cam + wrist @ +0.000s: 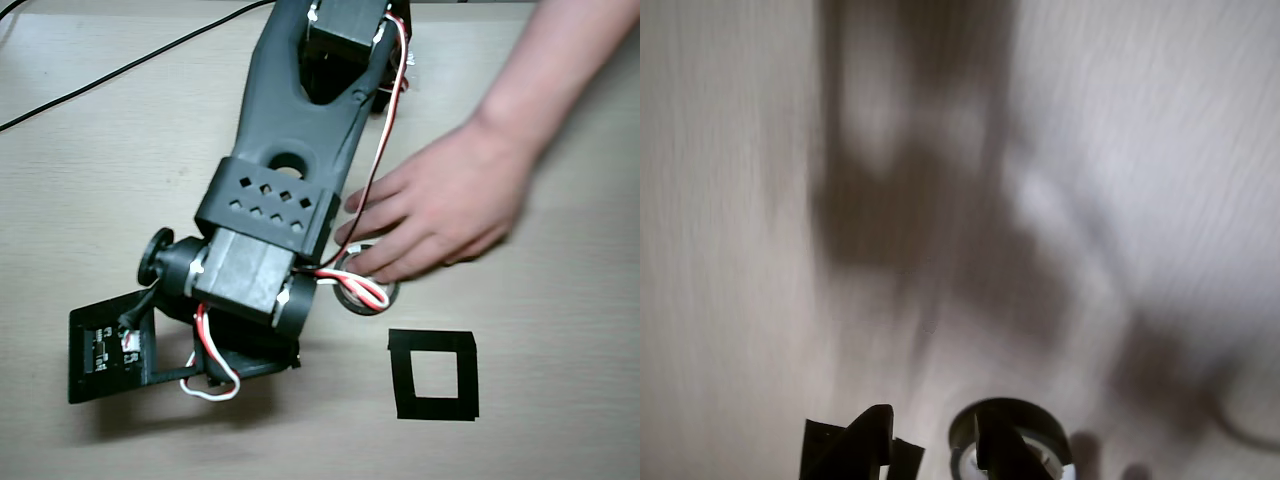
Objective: Grasp a tape and put it in the target area.
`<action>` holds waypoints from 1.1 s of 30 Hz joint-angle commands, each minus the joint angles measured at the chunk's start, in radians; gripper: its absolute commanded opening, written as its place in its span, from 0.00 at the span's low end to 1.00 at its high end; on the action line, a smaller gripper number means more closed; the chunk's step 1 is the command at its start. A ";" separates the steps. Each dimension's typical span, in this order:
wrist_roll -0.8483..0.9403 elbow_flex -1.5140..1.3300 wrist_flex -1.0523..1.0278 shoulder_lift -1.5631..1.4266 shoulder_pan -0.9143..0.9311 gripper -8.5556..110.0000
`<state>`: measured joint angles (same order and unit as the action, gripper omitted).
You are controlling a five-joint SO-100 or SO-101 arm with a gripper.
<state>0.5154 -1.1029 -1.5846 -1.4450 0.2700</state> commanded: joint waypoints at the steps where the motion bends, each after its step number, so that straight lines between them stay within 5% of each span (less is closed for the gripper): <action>1: -0.244 -0.005 0.071 -0.106 -0.026 0.11; 33: -0.204 -0.015 0.061 -0.150 -0.049 0.08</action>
<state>0.3068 -1.1351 -1.5156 -1.5386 0.2209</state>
